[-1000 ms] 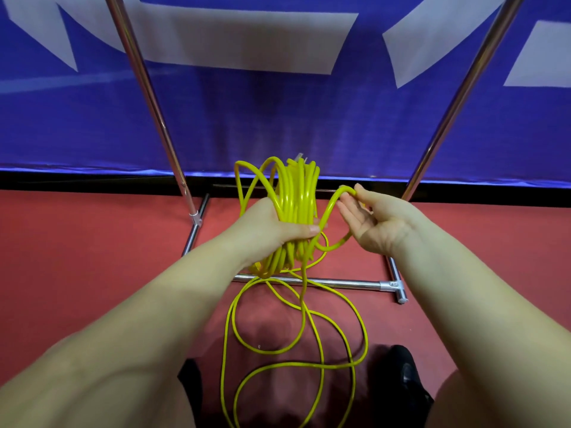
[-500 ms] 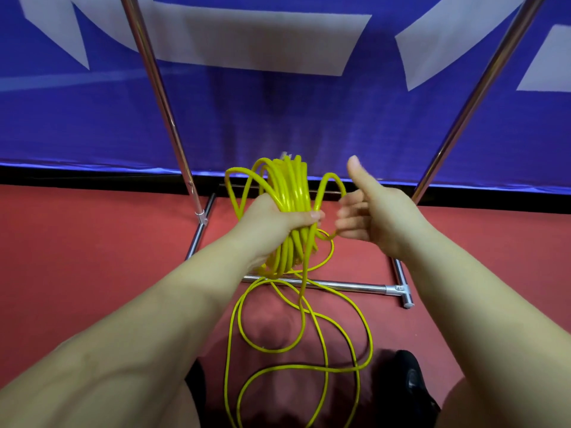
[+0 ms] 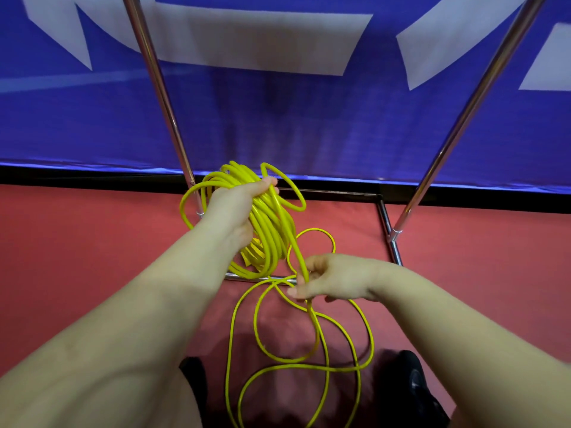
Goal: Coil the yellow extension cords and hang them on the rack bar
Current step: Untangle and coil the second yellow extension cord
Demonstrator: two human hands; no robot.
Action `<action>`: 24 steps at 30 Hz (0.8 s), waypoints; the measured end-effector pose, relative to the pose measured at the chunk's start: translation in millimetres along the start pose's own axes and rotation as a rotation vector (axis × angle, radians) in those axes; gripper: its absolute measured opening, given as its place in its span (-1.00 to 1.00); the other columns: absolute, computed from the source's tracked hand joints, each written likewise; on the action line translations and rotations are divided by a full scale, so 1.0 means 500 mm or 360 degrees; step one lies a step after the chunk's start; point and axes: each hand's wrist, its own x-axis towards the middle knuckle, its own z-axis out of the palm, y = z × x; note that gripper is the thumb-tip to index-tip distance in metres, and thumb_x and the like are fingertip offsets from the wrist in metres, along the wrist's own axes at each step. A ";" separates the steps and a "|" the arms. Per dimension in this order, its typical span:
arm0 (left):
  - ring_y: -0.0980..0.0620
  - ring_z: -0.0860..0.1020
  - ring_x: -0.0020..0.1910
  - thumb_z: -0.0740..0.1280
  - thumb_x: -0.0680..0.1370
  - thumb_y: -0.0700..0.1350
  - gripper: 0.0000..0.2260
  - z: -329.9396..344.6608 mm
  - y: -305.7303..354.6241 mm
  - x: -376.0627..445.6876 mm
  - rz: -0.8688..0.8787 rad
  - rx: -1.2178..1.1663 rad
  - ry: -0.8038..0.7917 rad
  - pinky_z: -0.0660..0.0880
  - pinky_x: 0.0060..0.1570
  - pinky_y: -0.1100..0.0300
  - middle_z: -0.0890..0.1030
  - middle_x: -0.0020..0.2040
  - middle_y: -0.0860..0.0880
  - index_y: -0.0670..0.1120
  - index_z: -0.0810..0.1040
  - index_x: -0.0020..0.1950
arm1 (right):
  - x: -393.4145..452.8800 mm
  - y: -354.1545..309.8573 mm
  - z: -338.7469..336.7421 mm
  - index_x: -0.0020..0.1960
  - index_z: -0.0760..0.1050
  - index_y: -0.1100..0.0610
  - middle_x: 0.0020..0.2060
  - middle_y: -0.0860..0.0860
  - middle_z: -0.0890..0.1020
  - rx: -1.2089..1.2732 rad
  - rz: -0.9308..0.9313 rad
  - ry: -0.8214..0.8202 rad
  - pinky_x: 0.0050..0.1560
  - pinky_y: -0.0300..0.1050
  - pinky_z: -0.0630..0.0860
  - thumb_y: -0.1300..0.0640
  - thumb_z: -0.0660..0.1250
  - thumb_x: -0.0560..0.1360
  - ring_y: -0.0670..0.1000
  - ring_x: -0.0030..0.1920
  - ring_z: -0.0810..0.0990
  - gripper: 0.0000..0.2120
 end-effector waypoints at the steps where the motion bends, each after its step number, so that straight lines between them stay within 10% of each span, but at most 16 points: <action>1: 0.05 0.57 -0.51 0.32 0.52 -0.25 -0.92 -0.006 0.006 0.006 0.0003 -0.0021 0.0019 0.55 -0.47 0.21 0.61 -0.44 -0.07 -0.23 0.58 -0.14 | 0.002 0.009 0.001 -0.20 0.43 0.04 -0.29 -0.02 0.48 -0.0083 0.0041 -0.0035 -0.19 -0.16 0.34 -0.01 0.40 0.45 -0.03 -0.22 0.40 -0.81; 10: 0.11 0.55 -0.24 0.25 0.58 -0.19 -0.73 -0.037 0.023 0.036 0.0003 -0.0039 0.0085 0.52 -0.23 0.16 0.61 -0.12 -0.05 -0.14 0.62 -0.28 | -0.017 0.032 -0.060 -0.06 0.30 0.06 -0.32 0.05 0.61 0.0074 -0.0179 0.0586 -0.16 -0.09 0.51 0.26 0.33 0.50 0.04 -0.34 0.55 -0.78; 15: 0.12 0.51 -0.33 0.24 0.58 -0.16 -0.79 -0.023 0.017 0.024 -0.0135 0.0113 -0.0074 0.48 -0.28 0.21 0.58 -0.41 0.02 -0.15 0.53 -0.23 | -0.033 0.019 -0.097 0.04 0.48 0.10 -0.37 0.00 0.56 0.0275 -0.0273 0.1056 -0.24 -0.04 0.54 0.22 0.26 0.54 0.01 -0.42 0.51 -0.90; 24: 0.08 0.49 -0.47 0.19 0.56 -0.19 -0.86 0.003 0.008 -0.012 -0.0386 0.0195 -0.0546 0.52 -0.35 0.28 0.49 -0.44 0.02 -0.11 0.48 -0.18 | -0.065 -0.008 -0.115 0.02 0.59 0.03 -0.38 -0.03 0.51 0.0254 -0.0216 0.1063 -0.26 -0.15 0.51 0.17 0.26 0.54 -0.05 -0.43 0.48 -0.85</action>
